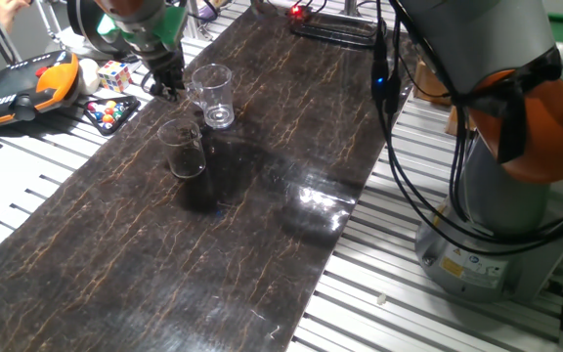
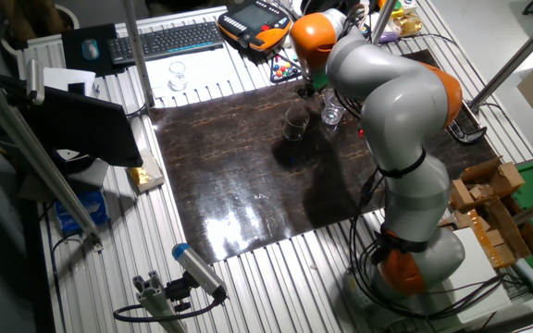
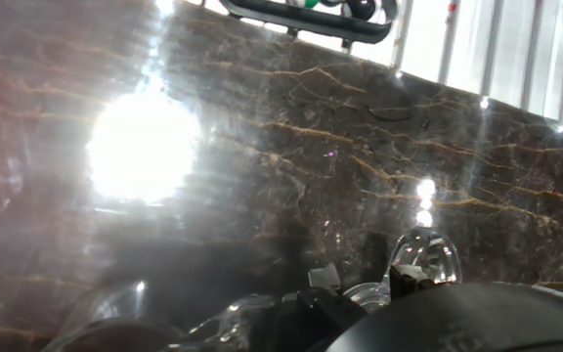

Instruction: Pour the water from one cup into another empty cup

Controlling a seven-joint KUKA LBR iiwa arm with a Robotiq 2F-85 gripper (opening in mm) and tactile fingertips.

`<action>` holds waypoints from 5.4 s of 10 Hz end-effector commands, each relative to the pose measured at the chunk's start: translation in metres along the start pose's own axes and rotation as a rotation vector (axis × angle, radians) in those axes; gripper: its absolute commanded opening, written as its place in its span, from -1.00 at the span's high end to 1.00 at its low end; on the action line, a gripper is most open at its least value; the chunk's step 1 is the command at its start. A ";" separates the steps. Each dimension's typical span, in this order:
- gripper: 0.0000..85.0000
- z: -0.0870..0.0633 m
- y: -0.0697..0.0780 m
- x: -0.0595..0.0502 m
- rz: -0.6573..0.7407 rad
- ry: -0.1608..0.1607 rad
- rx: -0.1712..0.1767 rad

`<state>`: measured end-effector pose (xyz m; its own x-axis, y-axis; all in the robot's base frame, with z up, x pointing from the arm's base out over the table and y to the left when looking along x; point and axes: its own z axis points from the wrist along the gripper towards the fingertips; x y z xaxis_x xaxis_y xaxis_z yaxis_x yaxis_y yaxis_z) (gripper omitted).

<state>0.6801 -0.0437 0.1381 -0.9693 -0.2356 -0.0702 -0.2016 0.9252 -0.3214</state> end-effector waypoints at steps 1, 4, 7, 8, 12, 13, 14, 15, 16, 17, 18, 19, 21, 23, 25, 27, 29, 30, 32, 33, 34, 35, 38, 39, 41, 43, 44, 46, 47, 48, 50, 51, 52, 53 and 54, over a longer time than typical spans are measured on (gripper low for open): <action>0.16 0.001 -0.002 -0.002 -0.004 0.000 0.006; 0.16 0.007 -0.010 -0.006 0.012 0.019 0.030; 0.16 0.014 -0.021 -0.010 0.015 0.027 0.046; 0.16 0.016 -0.024 -0.010 0.010 0.029 0.058; 0.16 0.030 -0.032 -0.010 -0.011 0.022 0.096; 0.16 0.032 -0.034 -0.010 -0.012 0.024 0.107; 0.16 0.033 -0.036 -0.010 -0.012 0.028 0.114; 0.16 0.034 -0.038 -0.010 -0.011 0.031 0.121; 0.16 0.036 -0.040 -0.011 -0.016 0.034 0.133; 0.16 0.037 -0.041 -0.011 -0.022 0.034 0.149; 0.16 0.038 -0.043 -0.011 -0.022 0.036 0.155; 0.16 0.040 -0.044 -0.011 -0.027 0.037 0.166; 0.16 0.045 -0.045 -0.009 -0.021 0.037 0.177; 0.16 0.049 -0.045 -0.008 -0.019 0.039 0.184; 0.16 0.051 -0.046 -0.006 -0.016 0.043 0.190; 0.16 0.052 -0.048 -0.003 -0.014 0.046 0.197; 0.16 0.055 -0.049 0.000 -0.015 0.043 0.199; 0.16 0.056 -0.050 0.001 -0.015 0.043 0.204; 0.16 0.060 -0.050 0.003 -0.013 0.043 0.205; 0.16 0.062 -0.050 0.003 -0.011 0.041 0.207; 0.16 0.064 -0.049 0.004 -0.010 0.038 0.209; 0.16 0.065 -0.050 0.005 -0.009 0.038 0.211; 0.16 0.062 -0.050 0.004 -0.004 0.042 0.208; 0.16 0.062 -0.050 0.004 -0.004 0.042 0.208; 0.16 0.062 -0.050 0.004 -0.004 0.044 0.208; 0.17 0.062 -0.050 0.004 -0.002 0.044 0.208; 0.18 0.062 -0.050 0.004 -0.002 0.045 0.208; 0.18 0.062 -0.050 0.004 0.001 0.048 0.207; 0.19 0.062 -0.050 0.004 0.005 0.049 0.207; 0.19 0.062 -0.050 0.004 0.007 0.051 0.205; 0.33 0.064 -0.050 0.004 0.009 0.051 0.198; 0.53 0.064 -0.050 0.004 0.009 0.055 0.192; 0.62 0.064 -0.050 0.004 0.008 0.058 0.187; 0.67 0.064 -0.050 0.004 0.009 0.059 0.185; 0.95 0.064 -0.050 0.004 0.003 0.059 0.184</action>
<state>0.6957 -0.1098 0.0935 -0.9772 -0.2115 -0.0170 -0.1764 0.8543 -0.4889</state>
